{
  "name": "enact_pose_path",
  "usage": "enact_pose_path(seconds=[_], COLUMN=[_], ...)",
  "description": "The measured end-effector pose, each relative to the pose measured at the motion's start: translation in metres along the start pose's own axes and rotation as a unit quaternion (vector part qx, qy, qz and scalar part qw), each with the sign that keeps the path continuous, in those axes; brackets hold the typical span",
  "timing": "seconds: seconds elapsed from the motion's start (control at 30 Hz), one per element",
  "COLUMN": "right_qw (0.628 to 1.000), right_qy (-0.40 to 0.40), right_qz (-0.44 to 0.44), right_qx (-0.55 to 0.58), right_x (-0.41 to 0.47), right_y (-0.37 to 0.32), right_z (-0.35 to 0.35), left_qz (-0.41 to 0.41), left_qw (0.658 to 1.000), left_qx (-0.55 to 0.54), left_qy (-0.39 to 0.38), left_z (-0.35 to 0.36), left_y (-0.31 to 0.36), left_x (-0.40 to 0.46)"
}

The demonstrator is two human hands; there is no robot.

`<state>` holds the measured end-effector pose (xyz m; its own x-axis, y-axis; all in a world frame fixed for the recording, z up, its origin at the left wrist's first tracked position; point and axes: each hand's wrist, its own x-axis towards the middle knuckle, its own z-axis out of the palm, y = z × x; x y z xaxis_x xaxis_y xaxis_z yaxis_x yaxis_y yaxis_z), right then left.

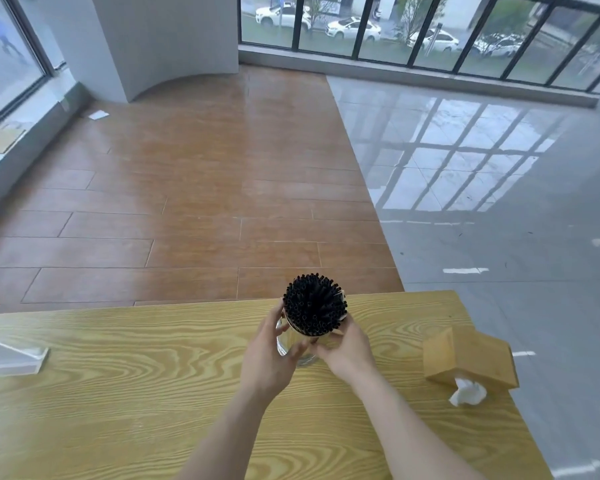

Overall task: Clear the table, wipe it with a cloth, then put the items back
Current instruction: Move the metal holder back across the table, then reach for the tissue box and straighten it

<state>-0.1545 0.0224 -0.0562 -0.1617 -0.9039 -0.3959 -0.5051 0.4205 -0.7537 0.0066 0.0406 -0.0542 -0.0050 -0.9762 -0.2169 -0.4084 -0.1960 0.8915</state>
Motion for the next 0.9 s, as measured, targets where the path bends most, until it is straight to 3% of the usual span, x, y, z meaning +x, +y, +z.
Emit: enact_pose_path(seconds=[0.3, 0.47, 0.6, 0.77, 0.9], right_qw=[0.997, 0.987, 0.977, 0.967, 0.972], right_qy=[-0.020, -0.055, -0.075, -0.047, 0.018], right_qz=[0.073, 0.152, 0.192, 0.208, 0.166], right_qx=[-0.028, -0.009, -0.056, -0.143, -0.166], right_x=[-0.052, -0.084, -0.091, -0.071, -0.045], right_y=[0.054, 0.130, 0.186, 0.229, 0.237], right_z=[-0.042, -0.091, -0.148, -0.227, -0.270], left_qz=[-0.093, -0.132, -0.134, -0.145, -0.148], left_qw=[0.995, 0.989, 0.983, 0.980, 0.983], left_qx=[0.023, 0.036, 0.054, 0.064, 0.067], left_qy=[0.018, -0.057, -0.113, -0.119, -0.088], left_z=[0.035, 0.086, 0.133, 0.195, 0.240], left_y=[-0.022, -0.011, 0.016, 0.056, 0.086], left_x=[-0.041, -0.076, -0.081, -0.070, -0.053])
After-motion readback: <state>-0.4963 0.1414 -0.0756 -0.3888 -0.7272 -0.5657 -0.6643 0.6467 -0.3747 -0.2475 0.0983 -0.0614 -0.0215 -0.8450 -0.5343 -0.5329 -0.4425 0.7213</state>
